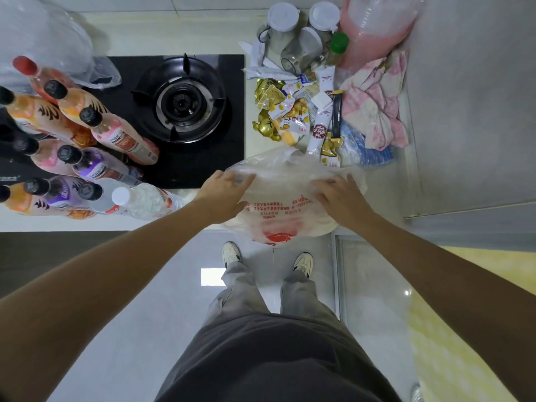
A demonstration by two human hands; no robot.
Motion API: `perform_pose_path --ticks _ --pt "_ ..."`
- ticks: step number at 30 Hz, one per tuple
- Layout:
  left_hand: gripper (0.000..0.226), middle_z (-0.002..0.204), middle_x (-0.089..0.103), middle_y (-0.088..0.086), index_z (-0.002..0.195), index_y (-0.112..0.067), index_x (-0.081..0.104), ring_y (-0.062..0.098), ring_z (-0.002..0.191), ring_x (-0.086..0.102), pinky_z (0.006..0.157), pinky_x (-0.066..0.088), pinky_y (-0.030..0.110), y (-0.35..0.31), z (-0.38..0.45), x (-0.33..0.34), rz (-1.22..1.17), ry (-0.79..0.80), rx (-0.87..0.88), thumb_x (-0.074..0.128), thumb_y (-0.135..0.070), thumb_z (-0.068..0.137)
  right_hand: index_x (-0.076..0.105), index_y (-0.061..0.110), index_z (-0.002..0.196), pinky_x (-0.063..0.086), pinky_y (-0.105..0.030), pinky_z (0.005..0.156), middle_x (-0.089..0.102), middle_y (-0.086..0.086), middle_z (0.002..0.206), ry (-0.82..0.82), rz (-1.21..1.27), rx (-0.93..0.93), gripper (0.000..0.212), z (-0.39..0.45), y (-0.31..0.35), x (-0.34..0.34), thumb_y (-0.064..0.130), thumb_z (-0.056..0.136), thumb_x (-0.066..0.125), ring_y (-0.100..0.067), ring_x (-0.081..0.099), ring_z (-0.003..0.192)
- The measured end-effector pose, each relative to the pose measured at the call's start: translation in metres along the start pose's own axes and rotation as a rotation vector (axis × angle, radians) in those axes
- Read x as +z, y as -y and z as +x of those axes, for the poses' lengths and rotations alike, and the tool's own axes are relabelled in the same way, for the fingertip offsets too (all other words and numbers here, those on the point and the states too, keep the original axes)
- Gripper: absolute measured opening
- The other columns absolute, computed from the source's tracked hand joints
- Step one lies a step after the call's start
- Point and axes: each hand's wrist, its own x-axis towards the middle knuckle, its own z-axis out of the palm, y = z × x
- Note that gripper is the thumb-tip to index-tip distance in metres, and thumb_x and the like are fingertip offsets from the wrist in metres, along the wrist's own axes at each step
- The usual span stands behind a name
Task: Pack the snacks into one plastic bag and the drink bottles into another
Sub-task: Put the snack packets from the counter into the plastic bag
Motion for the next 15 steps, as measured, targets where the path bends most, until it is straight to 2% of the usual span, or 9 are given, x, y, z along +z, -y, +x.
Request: perform_pose_path --ticks 3,6,9,12,15 --pt "0.076 0.139 0.059 0.011 0.161 -0.022 0.007 0.027 0.126 0.053 0.107 0.038 0.038 -0.005 0.0 0.002 0.022 0.008 -0.014 0.039 -0.058 0.103 0.055 0.016 0.142 0.024 -0.065 0.116 0.07 -0.016 0.119 0.045 -0.012 0.06 0.047 0.003 0.002 0.001 0.039 0.101 0.06 -0.033 0.055 0.127" --pt "0.074 0.133 0.066 0.006 0.16 -0.02 0.016 0.025 0.123 0.058 0.108 0.036 0.035 -0.013 -0.004 0.002 -0.005 -0.033 -0.021 0.046 -0.056 0.102 0.043 0.02 0.148 0.023 -0.06 0.118 0.069 -0.014 0.119 0.14 -0.093 0.1 0.072 0.006 0.002 0.003 0.059 0.092 0.064 -0.03 0.057 0.125" --pt "0.081 0.112 0.073 0.005 0.158 -0.017 0.02 0.026 0.109 0.063 0.106 0.037 0.034 -0.019 -0.01 0.002 0.001 -0.024 -0.041 0.055 -0.058 0.098 0.033 0.022 0.151 0.025 -0.056 0.118 0.067 -0.015 0.119 0.214 -0.172 0.121 0.094 0.006 0.004 0.006 0.073 0.08 0.067 -0.031 0.058 0.123" --pt "0.088 0.096 0.071 0.003 0.153 -0.017 0.024 0.024 0.094 0.066 0.102 0.041 0.033 -0.024 -0.019 0.0 0.013 0.017 -0.041 0.066 -0.062 0.089 0.037 0.022 0.148 0.035 -0.053 0.111 0.067 -0.011 0.118 0.22 -0.195 0.042 0.096 0.003 0.002 0.009 0.075 0.074 0.07 -0.034 0.058 0.117" --pt "0.089 0.097 0.072 0.003 0.15 -0.021 0.029 0.025 0.095 0.066 0.1 0.042 0.033 -0.022 -0.029 0.001 0.037 0.049 -0.038 0.069 -0.064 0.085 0.046 0.023 0.143 0.043 -0.051 0.1 0.059 -0.009 0.123 0.167 -0.233 -0.065 0.099 -0.001 -0.006 0.011 0.077 0.065 0.074 -0.035 0.054 0.107"
